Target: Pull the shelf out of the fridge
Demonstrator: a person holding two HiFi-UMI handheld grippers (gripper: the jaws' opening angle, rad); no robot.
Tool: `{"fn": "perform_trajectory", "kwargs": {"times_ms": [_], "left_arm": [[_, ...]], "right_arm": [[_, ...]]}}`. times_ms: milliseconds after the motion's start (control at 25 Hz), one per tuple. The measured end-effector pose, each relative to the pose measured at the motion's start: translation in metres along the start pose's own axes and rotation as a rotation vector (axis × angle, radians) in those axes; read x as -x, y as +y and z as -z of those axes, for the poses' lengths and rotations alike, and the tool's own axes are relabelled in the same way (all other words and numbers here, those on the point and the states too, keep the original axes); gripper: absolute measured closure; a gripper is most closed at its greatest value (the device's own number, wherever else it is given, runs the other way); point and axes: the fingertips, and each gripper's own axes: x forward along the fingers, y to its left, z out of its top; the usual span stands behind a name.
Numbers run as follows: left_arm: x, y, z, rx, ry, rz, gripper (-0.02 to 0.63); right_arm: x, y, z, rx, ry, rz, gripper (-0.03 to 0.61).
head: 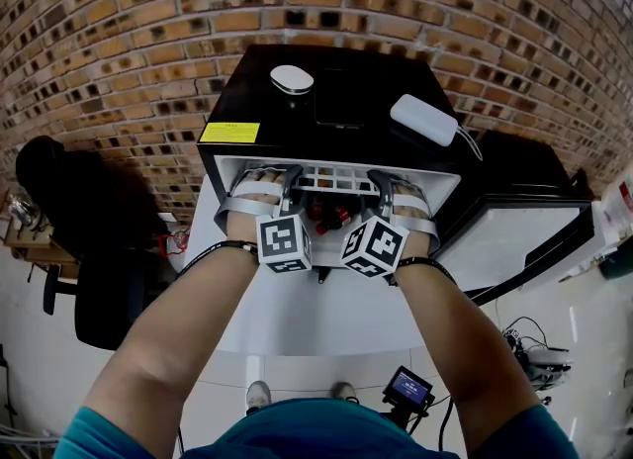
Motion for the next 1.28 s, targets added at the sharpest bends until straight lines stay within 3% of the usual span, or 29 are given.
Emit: {"fn": "perform_trajectory", "kwargs": {"times_ms": [520, 1280], "left_arm": [[0.0, -0.003, 0.002, 0.0, 0.022, 0.0, 0.561], [0.055, -0.021, -0.013, -0.016, 0.005, -0.005, 0.56]], "right_arm": [[0.002, 0.001, 0.001, 0.028, 0.024, 0.011, 0.505], [0.057, 0.019, -0.001, 0.053, 0.017, 0.019, 0.512]]}}
